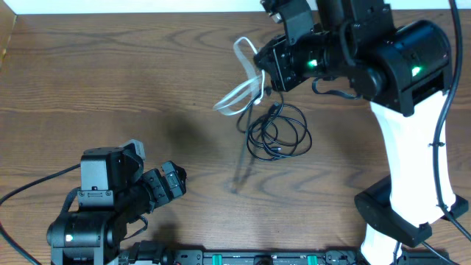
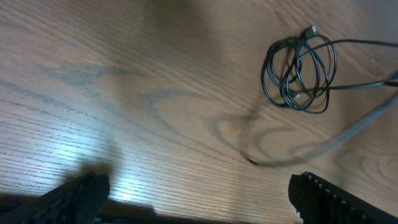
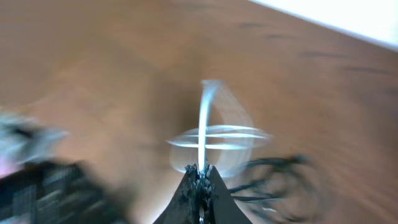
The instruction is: Untangle cables
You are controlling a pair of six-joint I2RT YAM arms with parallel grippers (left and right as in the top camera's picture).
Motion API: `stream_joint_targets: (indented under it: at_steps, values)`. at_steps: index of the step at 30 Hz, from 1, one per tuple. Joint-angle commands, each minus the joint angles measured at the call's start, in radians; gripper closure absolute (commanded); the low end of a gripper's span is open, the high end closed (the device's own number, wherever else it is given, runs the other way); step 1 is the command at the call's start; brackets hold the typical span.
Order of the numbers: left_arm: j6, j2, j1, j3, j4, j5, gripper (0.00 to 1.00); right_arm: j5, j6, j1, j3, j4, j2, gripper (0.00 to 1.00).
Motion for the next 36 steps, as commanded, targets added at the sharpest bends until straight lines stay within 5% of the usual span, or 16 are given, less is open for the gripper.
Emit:
stream_joint_targets:
  at_steps: [1, 2, 4, 11, 20, 25, 27, 30, 33, 36]
  values:
    - [0.017, 0.000, 0.004, 0.001, 0.001, -0.007, 0.02, 0.731, 0.291, -0.008, -0.002, -0.057, 0.012, 0.99]
    - [0.017, 0.000, 0.004, 0.001, 0.001, -0.007, 0.02, 0.883, 0.423, -0.008, -0.008, -0.081, 0.016, 0.98]
    - [0.017, 0.000, 0.004, 0.001, 0.001, -0.007, 0.02, 0.884, 0.424, -0.006, -0.021, -0.080, 0.016, 0.98]
    - [0.017, 0.000, 0.004, 0.001, 0.001, -0.007, 0.02, 0.279, 0.223, -0.001, -0.022, -0.037, 0.016, 0.99]
    - [0.017, 0.000, 0.004, 0.001, 0.001, -0.007, 0.02, -0.111, 0.063, -0.002, -0.022, 0.049, 0.016, 0.99]
    - [0.017, 0.000, 0.004, 0.001, 0.001, -0.007, 0.02, 0.173, 0.029, -0.002, -0.022, 0.062, 0.016, 0.98]
    - [0.017, 0.000, 0.004, 0.001, 0.001, -0.007, 0.02, 0.526, 0.177, -0.002, -0.022, 0.023, 0.018, 0.99]
    - [0.017, 0.000, 0.004, 0.001, 0.001, -0.007, 0.02, 0.754, 0.363, -0.003, -0.022, -0.054, 0.018, 0.99]
    - [0.017, 0.000, 0.004, 0.001, 0.001, -0.007, 0.02, 0.590, 0.348, -0.002, -0.022, -0.074, 0.018, 0.98]
    - [0.017, 0.000, 0.004, 0.001, 0.001, -0.007, 0.02, 0.282, 0.161, -0.002, -0.022, -0.069, 0.020, 0.98]
